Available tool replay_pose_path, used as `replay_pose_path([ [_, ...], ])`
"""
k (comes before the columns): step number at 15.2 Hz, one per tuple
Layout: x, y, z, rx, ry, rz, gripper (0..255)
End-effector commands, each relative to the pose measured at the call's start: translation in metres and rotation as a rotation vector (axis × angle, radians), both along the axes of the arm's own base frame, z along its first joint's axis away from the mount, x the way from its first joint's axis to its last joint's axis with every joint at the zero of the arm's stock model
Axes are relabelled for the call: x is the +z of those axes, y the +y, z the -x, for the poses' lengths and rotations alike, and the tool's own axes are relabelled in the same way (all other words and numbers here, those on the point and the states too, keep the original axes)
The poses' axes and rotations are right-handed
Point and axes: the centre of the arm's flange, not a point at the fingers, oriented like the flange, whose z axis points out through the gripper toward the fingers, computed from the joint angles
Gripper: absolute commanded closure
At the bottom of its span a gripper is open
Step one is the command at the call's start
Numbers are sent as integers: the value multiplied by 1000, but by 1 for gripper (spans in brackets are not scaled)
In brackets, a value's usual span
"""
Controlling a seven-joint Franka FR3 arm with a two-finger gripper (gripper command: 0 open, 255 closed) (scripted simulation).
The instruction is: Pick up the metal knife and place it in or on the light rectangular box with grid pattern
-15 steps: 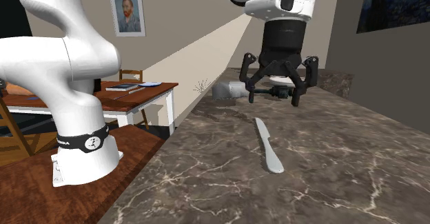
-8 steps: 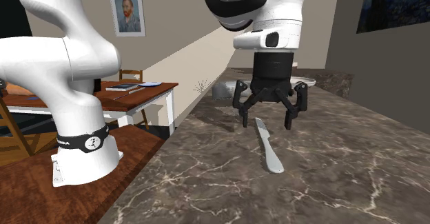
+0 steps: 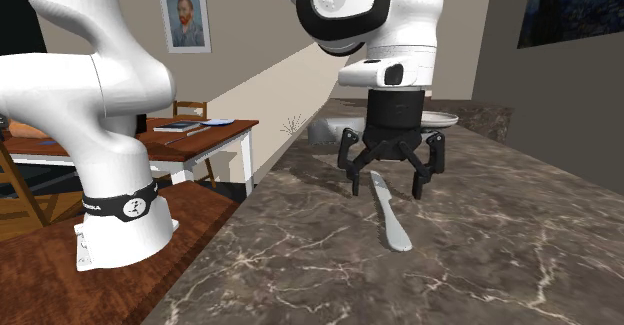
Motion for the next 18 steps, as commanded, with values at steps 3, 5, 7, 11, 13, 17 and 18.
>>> replay_pose_path([
  [3,0,0,0,0,0,0,255],
  [5,-1,0,0,0,0,0,255],
  [7,-1,1,-1,0,0,0,255],
  [11,-2,-1,1,0,0,0,255],
  [13,5,0,0,0,0,0,255],
  [17,26,0,0,0,0,0,255],
  [18,32,0,0,0,0,0,255],
])
